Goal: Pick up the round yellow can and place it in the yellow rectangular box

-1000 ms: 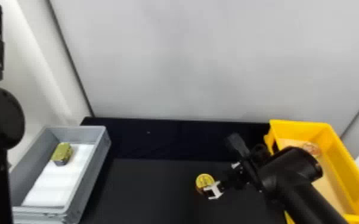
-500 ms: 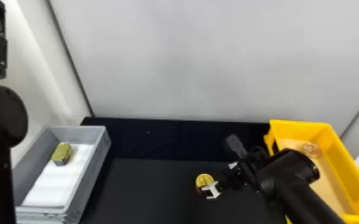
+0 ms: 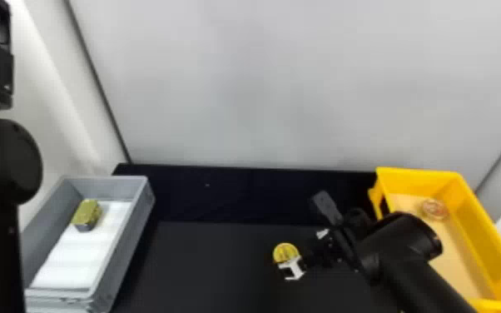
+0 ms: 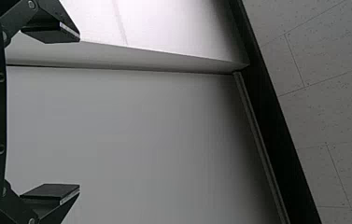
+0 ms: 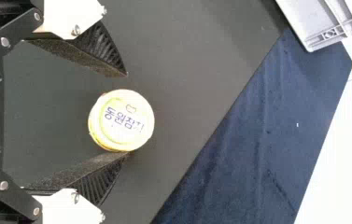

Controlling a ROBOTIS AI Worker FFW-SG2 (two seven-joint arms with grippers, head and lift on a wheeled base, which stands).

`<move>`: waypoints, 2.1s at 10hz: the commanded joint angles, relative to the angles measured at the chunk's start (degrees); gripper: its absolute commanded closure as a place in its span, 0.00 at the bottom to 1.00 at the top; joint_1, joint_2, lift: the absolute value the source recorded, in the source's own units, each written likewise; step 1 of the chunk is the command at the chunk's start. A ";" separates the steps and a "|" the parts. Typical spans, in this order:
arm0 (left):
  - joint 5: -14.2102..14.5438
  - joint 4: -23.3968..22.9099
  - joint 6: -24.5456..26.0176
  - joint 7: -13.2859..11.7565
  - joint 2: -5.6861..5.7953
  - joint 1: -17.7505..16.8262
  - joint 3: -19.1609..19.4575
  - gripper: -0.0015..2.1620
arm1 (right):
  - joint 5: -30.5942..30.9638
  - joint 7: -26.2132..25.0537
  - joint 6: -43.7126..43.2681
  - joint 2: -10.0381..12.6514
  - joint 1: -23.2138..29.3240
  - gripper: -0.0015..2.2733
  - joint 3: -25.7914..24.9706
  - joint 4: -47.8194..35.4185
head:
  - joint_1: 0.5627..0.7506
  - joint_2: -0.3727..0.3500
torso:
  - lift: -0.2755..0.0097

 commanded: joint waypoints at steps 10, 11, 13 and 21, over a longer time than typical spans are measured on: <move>0.00 0.50 -0.90 -0.09 -0.22 -0.06 -0.16 0.07 | -1.08 -4.93 -6.06 0.61 -0.24 0.35 1.45 4.28 | 0.53 0.59 | 0.96; 0.00 0.32 -0.73 -0.09 -0.22 0.12 0.02 0.07 | -1.16 -4.49 -5.53 0.61 0.64 0.35 1.10 2.43 | 0.53 0.59 | 0.96; 0.00 -0.38 -0.02 -0.26 -0.22 0.47 0.46 0.07 | -0.55 -2.03 -0.70 0.08 3.01 0.35 0.04 -3.37 | 0.53 0.59 | 0.96; -0.44 -3.55 3.49 -0.53 1.63 1.61 2.48 0.07 | 12.20 0.96 20.49 -8.18 6.88 0.35 -19.39 -47.23 | 0.53 0.59 | 0.96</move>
